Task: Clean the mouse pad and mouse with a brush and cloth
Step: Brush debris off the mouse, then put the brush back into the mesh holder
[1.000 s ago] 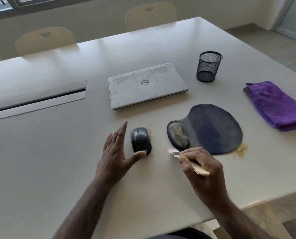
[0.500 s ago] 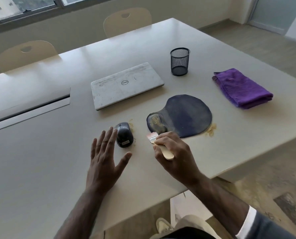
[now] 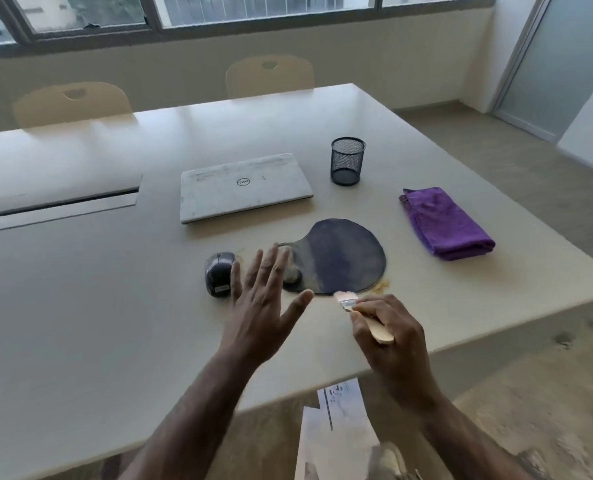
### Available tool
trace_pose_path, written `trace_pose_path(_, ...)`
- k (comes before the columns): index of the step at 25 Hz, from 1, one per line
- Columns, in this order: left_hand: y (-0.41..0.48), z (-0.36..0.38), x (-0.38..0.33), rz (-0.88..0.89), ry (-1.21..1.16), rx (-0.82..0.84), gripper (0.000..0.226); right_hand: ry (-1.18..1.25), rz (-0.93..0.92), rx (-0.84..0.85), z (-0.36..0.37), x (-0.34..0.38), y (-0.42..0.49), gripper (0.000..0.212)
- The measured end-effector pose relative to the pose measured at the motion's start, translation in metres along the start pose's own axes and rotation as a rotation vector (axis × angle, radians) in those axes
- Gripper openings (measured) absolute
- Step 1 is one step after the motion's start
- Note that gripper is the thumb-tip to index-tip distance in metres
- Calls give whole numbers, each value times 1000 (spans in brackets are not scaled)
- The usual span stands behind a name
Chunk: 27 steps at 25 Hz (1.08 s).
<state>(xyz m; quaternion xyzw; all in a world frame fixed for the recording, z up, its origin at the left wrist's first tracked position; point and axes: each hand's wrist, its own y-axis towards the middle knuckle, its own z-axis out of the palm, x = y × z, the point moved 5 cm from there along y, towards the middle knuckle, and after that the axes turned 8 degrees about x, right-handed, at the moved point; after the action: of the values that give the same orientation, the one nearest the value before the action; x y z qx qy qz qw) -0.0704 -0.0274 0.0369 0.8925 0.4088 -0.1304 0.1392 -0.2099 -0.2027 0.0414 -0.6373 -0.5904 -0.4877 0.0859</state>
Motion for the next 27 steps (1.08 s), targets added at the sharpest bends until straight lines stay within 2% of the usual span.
trace_pose_path(5, 100, 13, -14, -91, 67, -7, 85, 20, -65, -6, -46, -51, 69, 6)
trace_pose_path(8, 163, 33, -32, -155, 57, 38, 98, 34, -70, 73, -82, -86, 117, 4)
trace_pose_path(12, 227, 52, -54, -125, 4, 125, 112, 2, -82, 94, -119, -116, 190, 30)
trace_pose_path(14, 247, 57, -55, -129, -6, 171, 114, 18, -58, 73, -127, -124, 222, 31)
trace_pose_path(16, 258, 62, -53, -143, 33, 253, 108, 53, 6, 55, -130, -126, 248, 23)
trace_pose_path(19, 265, 67, -41, -183, 120, 343, 80, 117, 80, 50, -121, -112, 287, 7)
trace_pose_path(21, 264, 72, -33, -202, 116, 373, 67, 74, 74, 55, -111, -101, 318, 3)
trace_pose_path(27, 256, 82, -21, -203, 42, 423, 67, 50, 117, 74, -73, -92, 397, 12)
